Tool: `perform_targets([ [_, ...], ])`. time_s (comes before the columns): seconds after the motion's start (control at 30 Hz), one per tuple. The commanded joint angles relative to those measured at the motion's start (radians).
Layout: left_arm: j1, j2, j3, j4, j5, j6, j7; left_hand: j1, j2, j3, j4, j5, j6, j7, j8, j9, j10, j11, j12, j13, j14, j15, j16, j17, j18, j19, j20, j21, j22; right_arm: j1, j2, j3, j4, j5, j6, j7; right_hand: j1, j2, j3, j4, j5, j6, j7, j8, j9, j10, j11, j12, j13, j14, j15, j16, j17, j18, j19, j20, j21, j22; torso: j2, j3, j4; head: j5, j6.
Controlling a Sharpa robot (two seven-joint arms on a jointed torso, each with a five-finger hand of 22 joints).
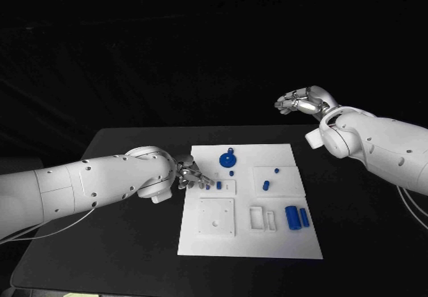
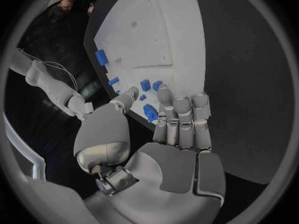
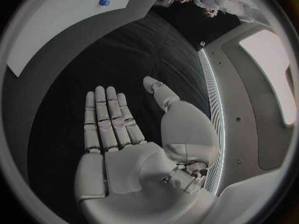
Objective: Assemble the parts on the task board
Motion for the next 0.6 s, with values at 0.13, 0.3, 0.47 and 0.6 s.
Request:
perform_targets([
  [0.13, -0.003, 0.010, 0.000, -0.017, -0.013, 0.020, 0.009, 0.034, 0.055, -0.020, -0.019, 0.013, 0.022, -0.003, 0.012, 0.004, 0.016, -0.003, 0.016, 0.002, 0.009, -0.007, 0.016, 0.005, -0.003, 0.005, -0.120, 0.016, 0.012, 0.001, 0.002, 0.000, 0.000, -0.004, 0.008, 0.004, 0.010, 0.004, -0.008, 0.000, 0.004, -0.005, -0.002, 0.002, -0.002, 0.003, 0.006, -0.002, -0.001, 0.000, 0.005, -0.004, -0.001, 0.011, -0.005, 0.000, -0.006, 0.002, 0.000, 0.0001, 0.0003, -0.007, -0.002],
  [0.3, -0.004, 0.012, 0.000, -0.022, -0.013, 0.022, 0.011, 0.058, 0.113, -0.053, -0.072, 0.065, 0.033, -0.007, 0.014, 0.002, 0.021, -0.007, 0.024, 0.001, 0.012, -0.011, 0.025, 0.006, -0.002, 0.005, -0.123, 0.024, 0.021, 0.001, 0.001, 0.000, 0.000, -0.004, 0.008, 0.004, 0.009, 0.004, -0.008, 0.000, 0.005, -0.005, -0.002, 0.003, -0.002, 0.003, 0.006, -0.002, -0.002, 0.000, 0.005, -0.004, -0.002, 0.011, -0.005, 0.000, -0.006, 0.002, -0.001, 0.0012, 0.0021, -0.009, -0.004],
  [0.47, -0.004, 0.011, 0.000, -0.024, -0.011, 0.012, 0.013, 0.064, 0.128, -0.059, -0.089, 0.070, 0.035, -0.008, 0.013, 0.000, 0.021, -0.008, 0.026, 0.000, 0.013, -0.012, 0.028, 0.006, -0.002, 0.006, -0.124, 0.025, 0.022, 0.001, 0.003, 0.000, 0.001, -0.004, 0.008, 0.004, 0.009, 0.005, -0.008, 0.000, 0.005, -0.006, -0.002, 0.003, -0.002, 0.003, 0.006, -0.002, -0.002, 0.000, 0.005, -0.004, -0.002, 0.011, -0.005, 0.000, -0.006, 0.002, -0.001, 0.0014, 0.0013, -0.011, -0.006],
  [0.6, -0.005, 0.017, 0.000, -0.033, -0.007, 0.016, 0.015, 0.063, 0.129, -0.060, -0.090, 0.069, 0.035, -0.008, 0.013, 0.000, 0.021, -0.008, 0.026, -0.001, 0.013, -0.012, 0.028, 0.006, -0.002, 0.006, -0.124, 0.024, 0.023, 0.001, 0.003, 0.000, 0.001, -0.004, 0.007, 0.004, 0.009, 0.005, -0.008, 0.000, 0.005, -0.006, -0.002, 0.003, -0.003, 0.003, 0.006, -0.002, -0.003, 0.000, 0.005, -0.004, -0.002, 0.011, -0.005, 0.000, -0.006, 0.002, 0.000, 0.0014, 0.0001, -0.011, -0.005],
])
